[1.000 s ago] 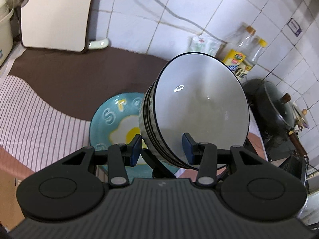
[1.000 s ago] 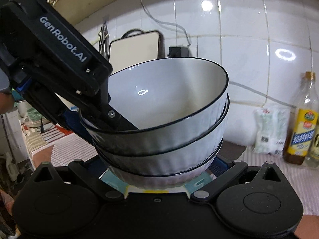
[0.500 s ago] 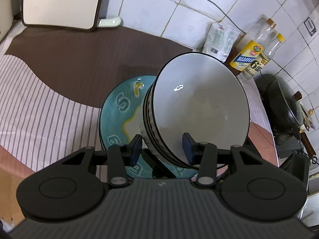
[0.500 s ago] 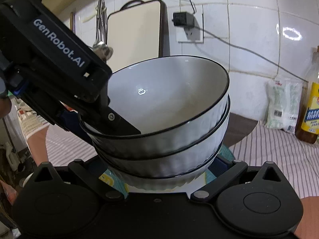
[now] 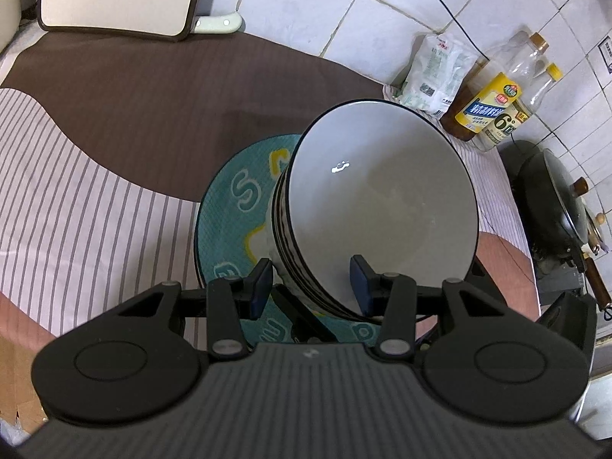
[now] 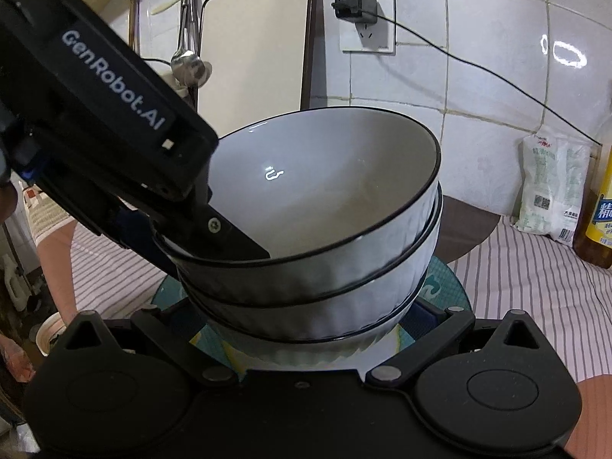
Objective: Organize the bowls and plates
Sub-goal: 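Carry the bowl stack over the blue plate stack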
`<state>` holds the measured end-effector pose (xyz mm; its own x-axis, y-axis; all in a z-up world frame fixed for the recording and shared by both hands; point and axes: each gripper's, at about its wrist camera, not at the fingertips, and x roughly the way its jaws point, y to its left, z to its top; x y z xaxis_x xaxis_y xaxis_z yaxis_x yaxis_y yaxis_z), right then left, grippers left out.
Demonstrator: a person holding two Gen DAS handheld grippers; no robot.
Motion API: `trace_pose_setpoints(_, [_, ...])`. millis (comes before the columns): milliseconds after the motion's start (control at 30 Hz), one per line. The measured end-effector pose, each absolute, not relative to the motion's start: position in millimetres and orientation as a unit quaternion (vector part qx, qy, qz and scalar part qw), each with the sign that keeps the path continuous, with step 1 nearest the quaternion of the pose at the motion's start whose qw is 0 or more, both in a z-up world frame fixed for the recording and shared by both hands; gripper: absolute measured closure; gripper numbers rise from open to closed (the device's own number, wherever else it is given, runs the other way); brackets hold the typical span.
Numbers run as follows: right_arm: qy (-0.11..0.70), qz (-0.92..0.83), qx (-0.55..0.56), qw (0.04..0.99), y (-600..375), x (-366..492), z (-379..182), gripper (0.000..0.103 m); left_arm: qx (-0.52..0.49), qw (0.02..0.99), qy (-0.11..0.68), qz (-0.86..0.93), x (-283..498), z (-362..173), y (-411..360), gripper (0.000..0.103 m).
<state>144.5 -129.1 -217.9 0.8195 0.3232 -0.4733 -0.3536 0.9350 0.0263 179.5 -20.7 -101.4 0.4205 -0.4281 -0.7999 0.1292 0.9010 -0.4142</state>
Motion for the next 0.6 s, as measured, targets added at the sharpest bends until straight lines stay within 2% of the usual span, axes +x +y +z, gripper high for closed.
trace_pose_setpoints(600, [0.251, 0.171, -0.042, 0.952, -119.8, 152.8, -222.8, 0.000, -0.162, 0.829, 0.511, -0.159, 182.8, -110.1, -18.1, 0.060])
